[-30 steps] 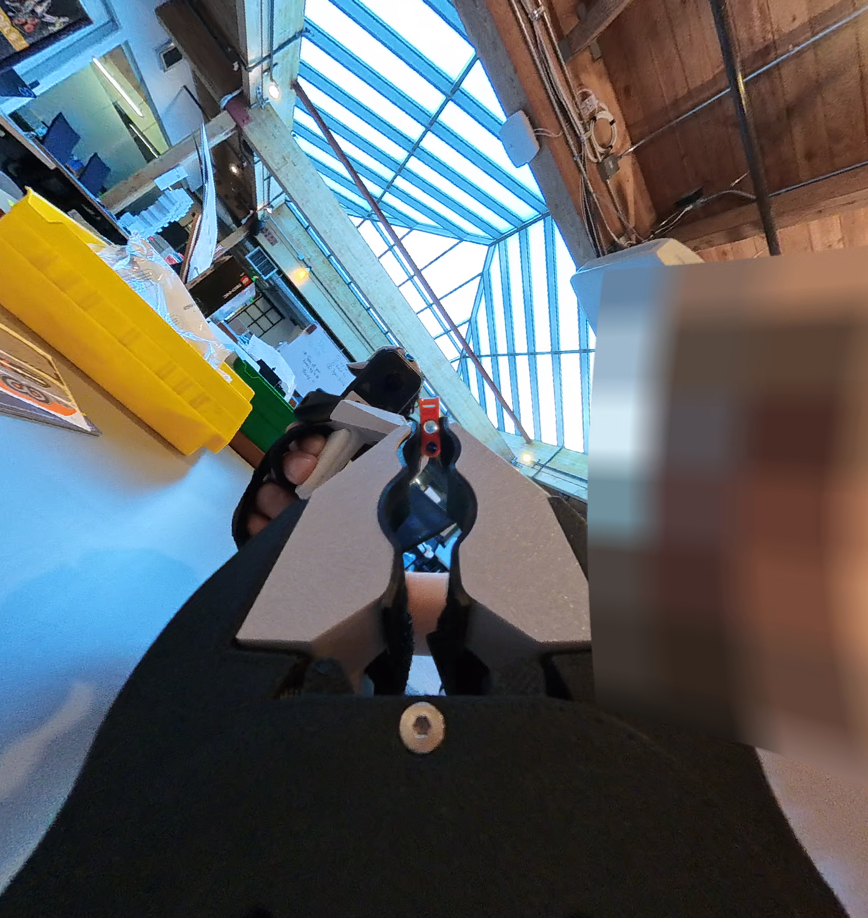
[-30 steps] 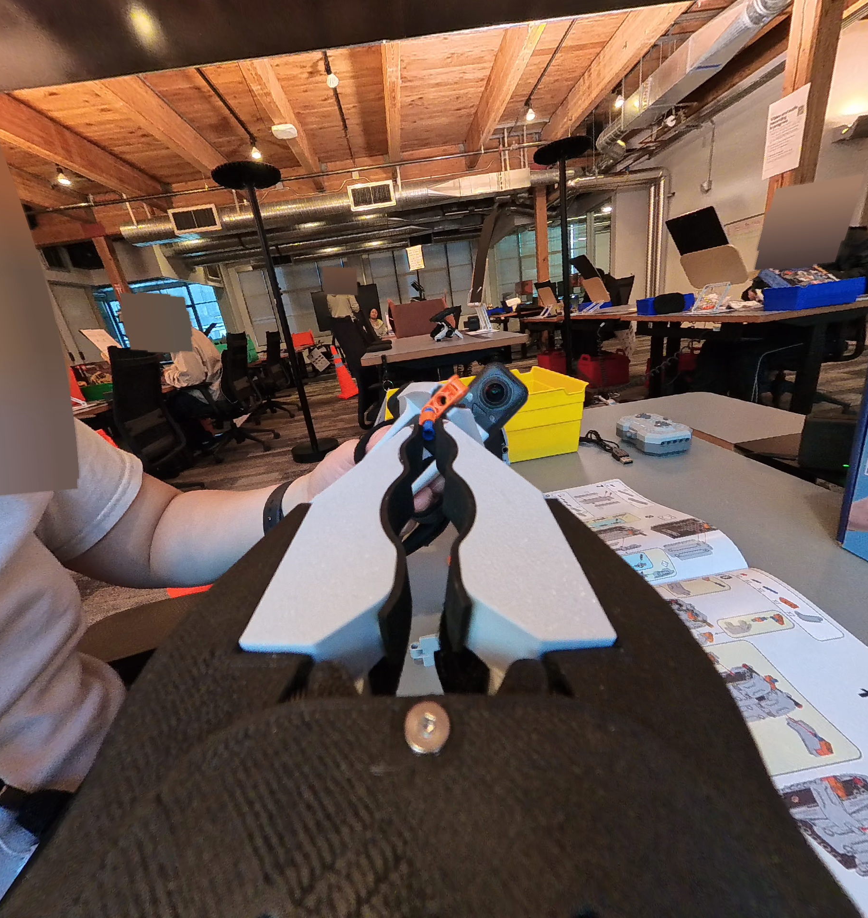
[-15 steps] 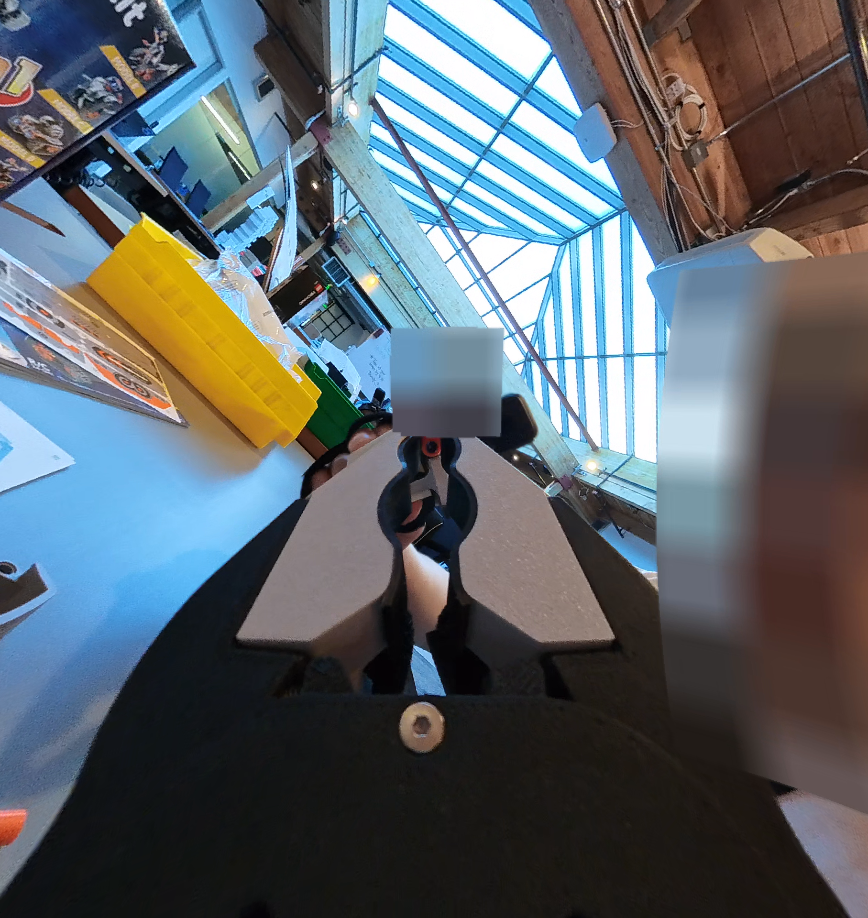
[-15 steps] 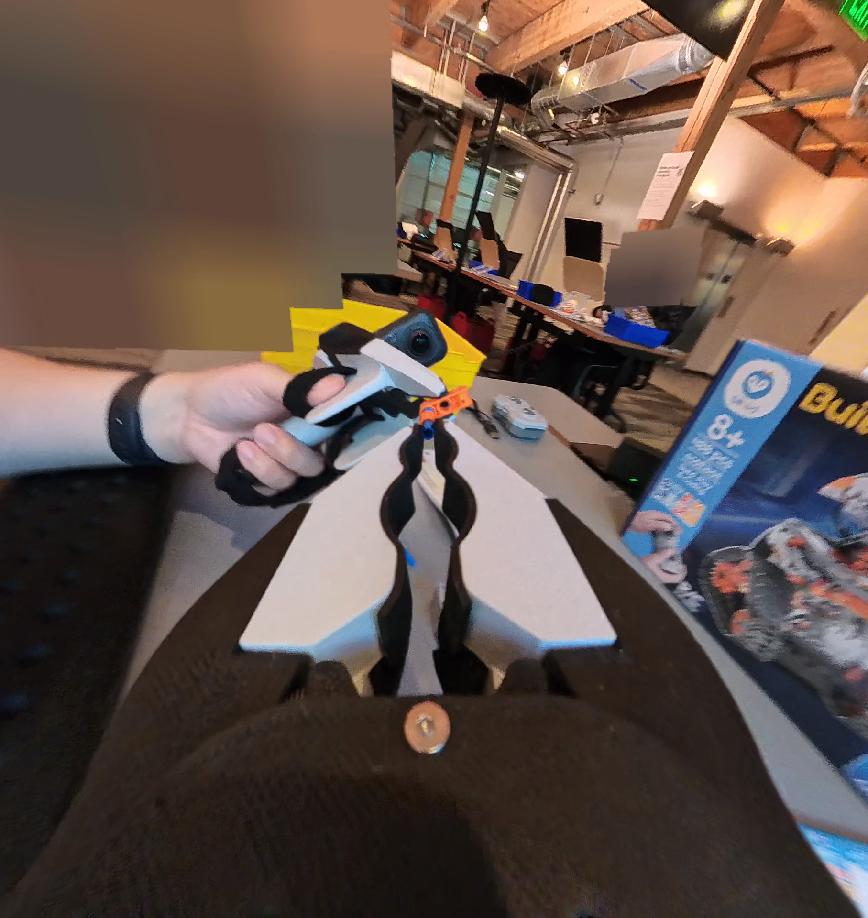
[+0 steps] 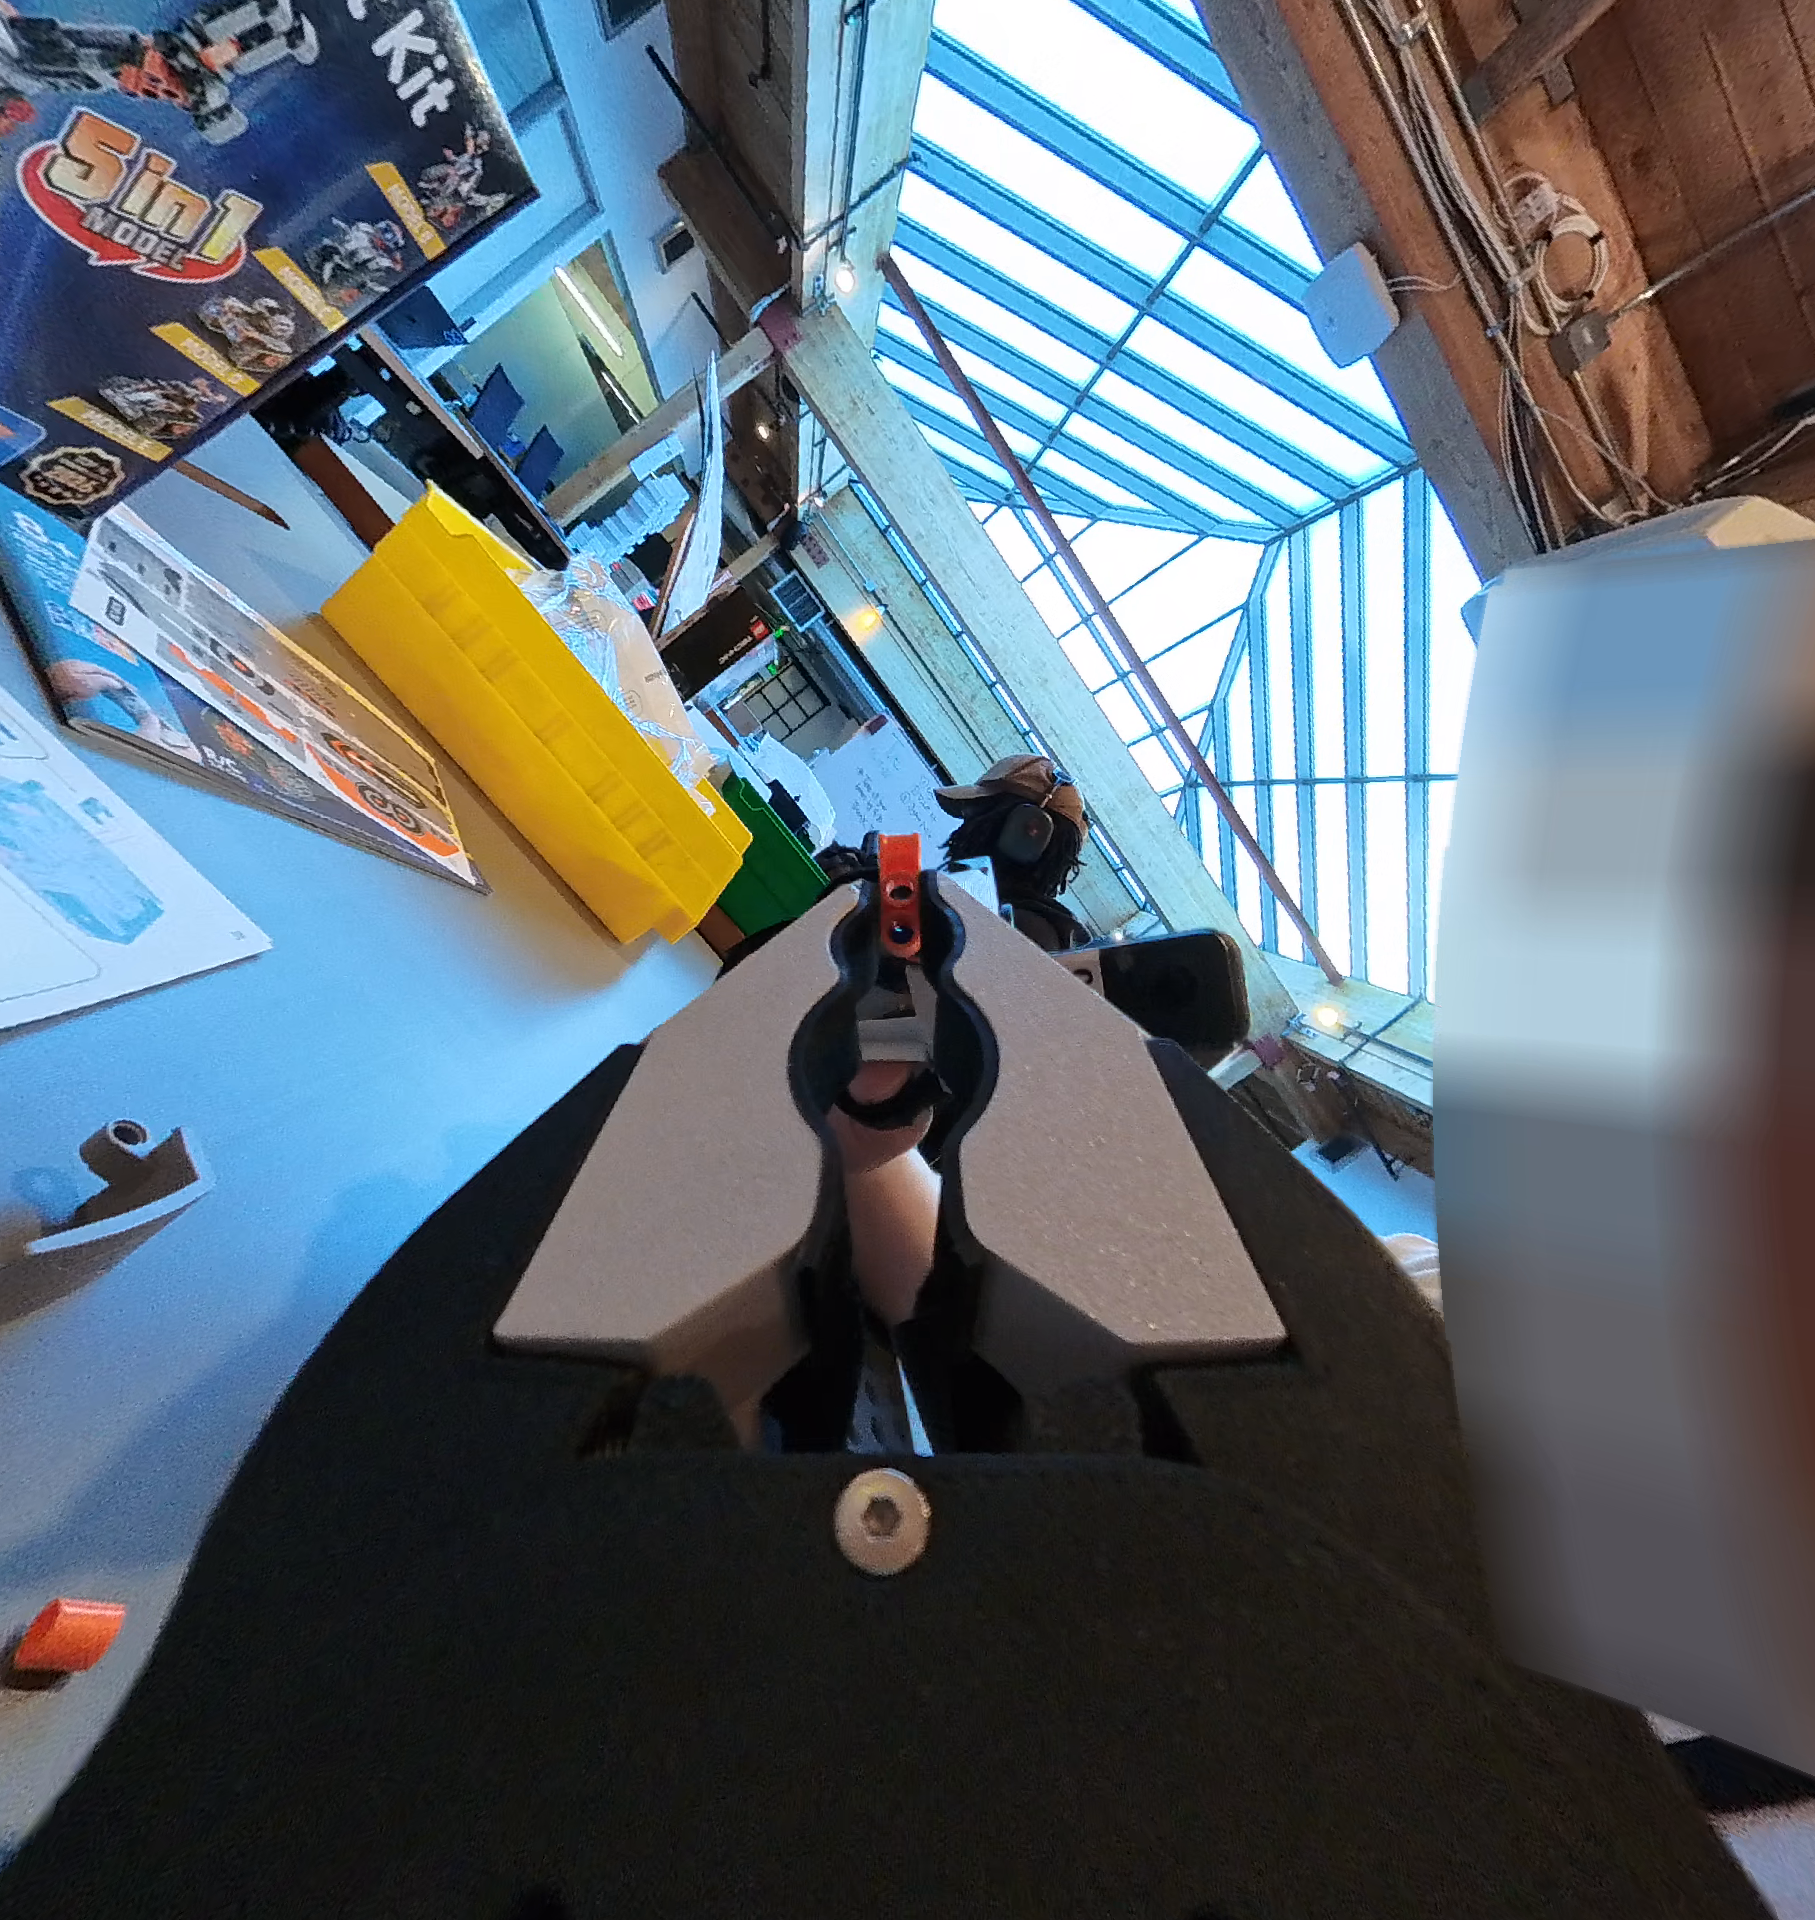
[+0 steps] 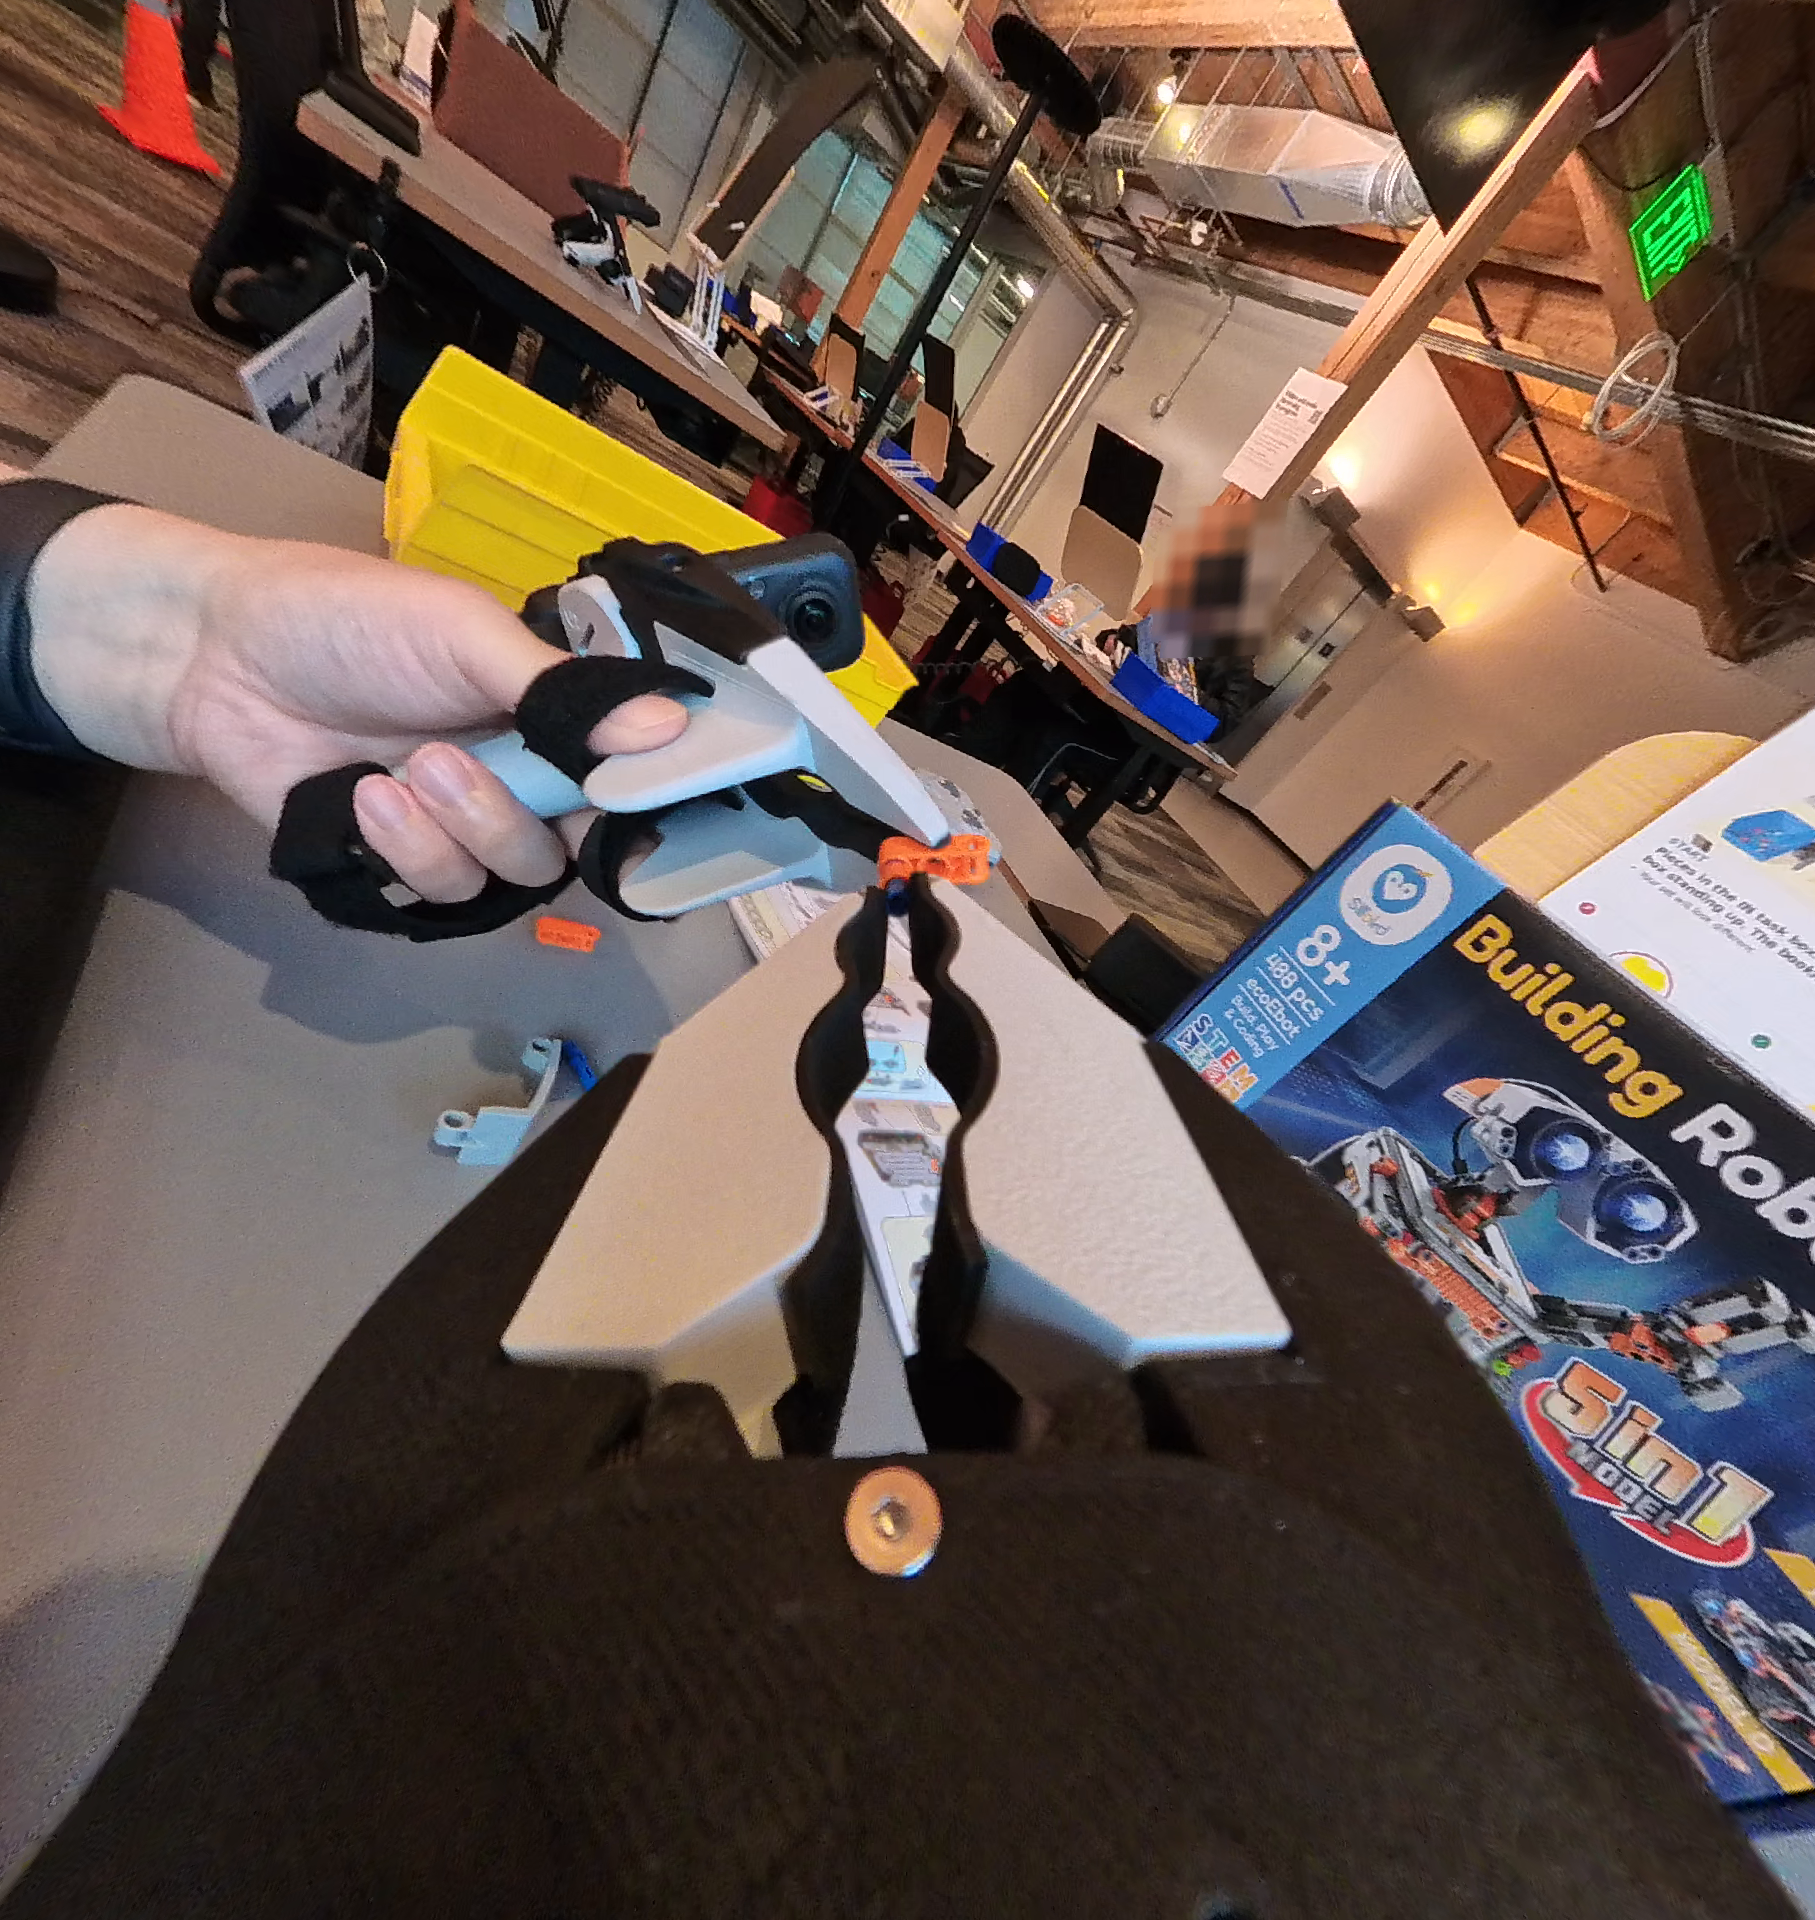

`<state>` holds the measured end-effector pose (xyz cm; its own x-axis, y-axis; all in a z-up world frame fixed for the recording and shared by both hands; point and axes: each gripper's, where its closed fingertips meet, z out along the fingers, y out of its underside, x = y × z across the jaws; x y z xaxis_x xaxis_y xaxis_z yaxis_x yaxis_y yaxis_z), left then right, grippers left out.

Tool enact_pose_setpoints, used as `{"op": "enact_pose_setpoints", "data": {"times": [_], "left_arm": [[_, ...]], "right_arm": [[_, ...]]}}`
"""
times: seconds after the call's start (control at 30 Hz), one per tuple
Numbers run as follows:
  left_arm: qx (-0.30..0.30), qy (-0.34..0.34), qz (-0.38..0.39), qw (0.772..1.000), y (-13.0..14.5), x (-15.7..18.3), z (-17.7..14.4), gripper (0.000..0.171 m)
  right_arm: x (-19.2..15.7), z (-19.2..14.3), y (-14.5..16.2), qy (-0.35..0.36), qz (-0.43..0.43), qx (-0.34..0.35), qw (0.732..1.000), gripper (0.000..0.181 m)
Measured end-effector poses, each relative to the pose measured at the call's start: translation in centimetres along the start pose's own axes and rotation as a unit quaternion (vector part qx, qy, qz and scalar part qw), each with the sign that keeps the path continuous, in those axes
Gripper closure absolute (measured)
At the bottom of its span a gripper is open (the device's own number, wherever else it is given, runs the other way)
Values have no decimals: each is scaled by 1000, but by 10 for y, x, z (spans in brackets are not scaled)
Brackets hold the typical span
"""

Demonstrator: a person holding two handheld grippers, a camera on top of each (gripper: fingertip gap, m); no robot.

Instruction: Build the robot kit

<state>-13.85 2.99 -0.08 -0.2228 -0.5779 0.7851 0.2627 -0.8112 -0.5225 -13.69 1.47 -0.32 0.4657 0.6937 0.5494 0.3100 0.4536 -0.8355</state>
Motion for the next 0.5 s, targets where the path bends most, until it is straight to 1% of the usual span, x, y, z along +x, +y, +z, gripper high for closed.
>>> {"op": "enact_pose_setpoints", "data": {"times": [0.1, 0.2, 0.37, 0.43, 0.5], "left_arm": [[12, 24, -39, 999, -1, 2, -1, 167], [27, 42, -63, 997, -2, 3, 0, 167], [53, 58, -60, 995, -8, 9, 0, 166], [60, 64, -67, 994, -8, 10, -1, 166], [62, 68, -49, 995, -8, 14, -1, 166]], "right_arm": [[0, 0, -1, 3, -6, 3, 1000, 178], [1, 0, -2, -2, 28, 19, 999, 178], [7, 2, -7, -18, 151, 63, 986, 178], [7, 2, -7, -25, 181, 72, 980, 178], [6, 2, -10, -32, 212, 83, 973, 179]]}}
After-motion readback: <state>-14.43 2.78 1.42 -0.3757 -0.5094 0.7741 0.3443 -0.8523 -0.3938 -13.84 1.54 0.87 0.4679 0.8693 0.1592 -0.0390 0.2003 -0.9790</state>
